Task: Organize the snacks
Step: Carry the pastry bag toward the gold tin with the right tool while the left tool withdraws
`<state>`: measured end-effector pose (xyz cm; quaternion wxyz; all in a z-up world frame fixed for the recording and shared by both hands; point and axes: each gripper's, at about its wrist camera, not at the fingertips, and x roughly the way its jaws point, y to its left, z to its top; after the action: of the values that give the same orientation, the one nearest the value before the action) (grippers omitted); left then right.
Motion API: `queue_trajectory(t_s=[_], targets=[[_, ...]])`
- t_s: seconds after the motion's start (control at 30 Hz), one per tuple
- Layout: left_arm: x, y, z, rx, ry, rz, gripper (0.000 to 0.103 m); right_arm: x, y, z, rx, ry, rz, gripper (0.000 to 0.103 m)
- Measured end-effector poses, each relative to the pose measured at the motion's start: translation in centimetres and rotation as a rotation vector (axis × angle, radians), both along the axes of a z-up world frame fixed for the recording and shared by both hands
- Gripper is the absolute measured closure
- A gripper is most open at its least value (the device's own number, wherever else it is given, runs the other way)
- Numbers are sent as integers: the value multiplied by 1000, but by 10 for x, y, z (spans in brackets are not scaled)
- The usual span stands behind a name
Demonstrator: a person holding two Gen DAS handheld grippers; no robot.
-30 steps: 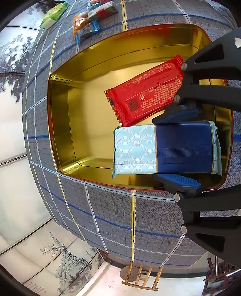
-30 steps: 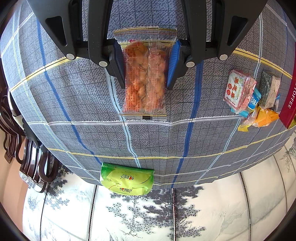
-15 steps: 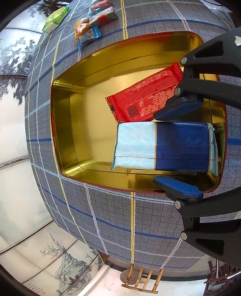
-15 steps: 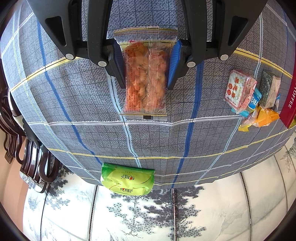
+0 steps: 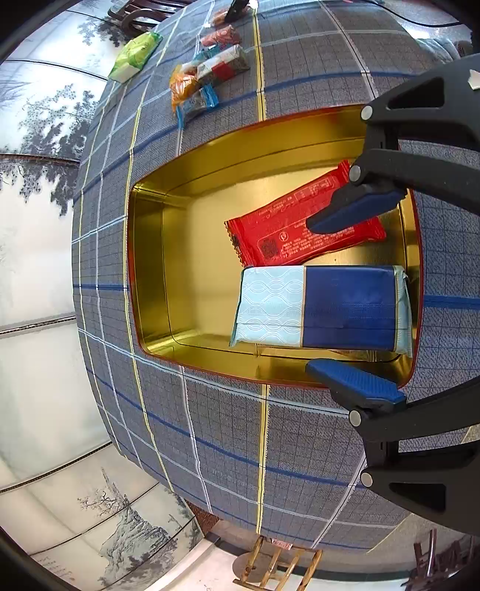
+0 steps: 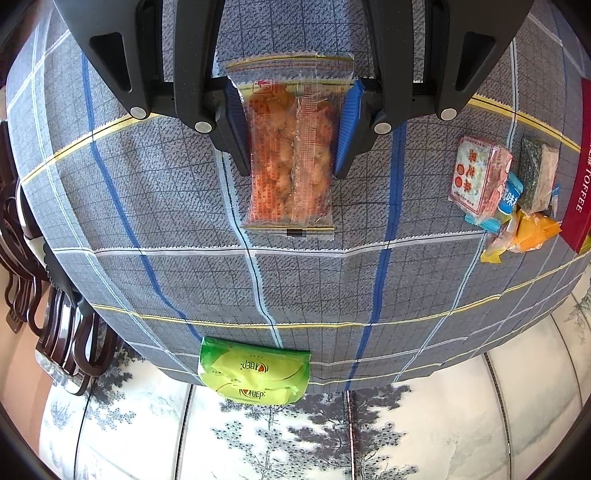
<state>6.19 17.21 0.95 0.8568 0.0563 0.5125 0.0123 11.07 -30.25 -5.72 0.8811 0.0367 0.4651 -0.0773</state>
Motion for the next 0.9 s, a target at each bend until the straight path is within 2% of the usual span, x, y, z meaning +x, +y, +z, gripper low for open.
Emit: queue_trajectory(t_s=[0.47, 0.67, 0.73, 0.9], targets=[[-3, -2, 1, 0, -18, -15, 32, 15, -3, 5, 29, 133, -14, 53], [-3, 1, 3, -21, -20, -6, 32, 14, -1, 5, 29, 126, -34, 55], [-4, 3, 3, -24, -20, 1, 31, 13, 1, 6, 28, 121, -36, 61], [-6, 7, 4, -34, -24, 17, 27, 6, 9, 6, 16, 109, -61, 62]])
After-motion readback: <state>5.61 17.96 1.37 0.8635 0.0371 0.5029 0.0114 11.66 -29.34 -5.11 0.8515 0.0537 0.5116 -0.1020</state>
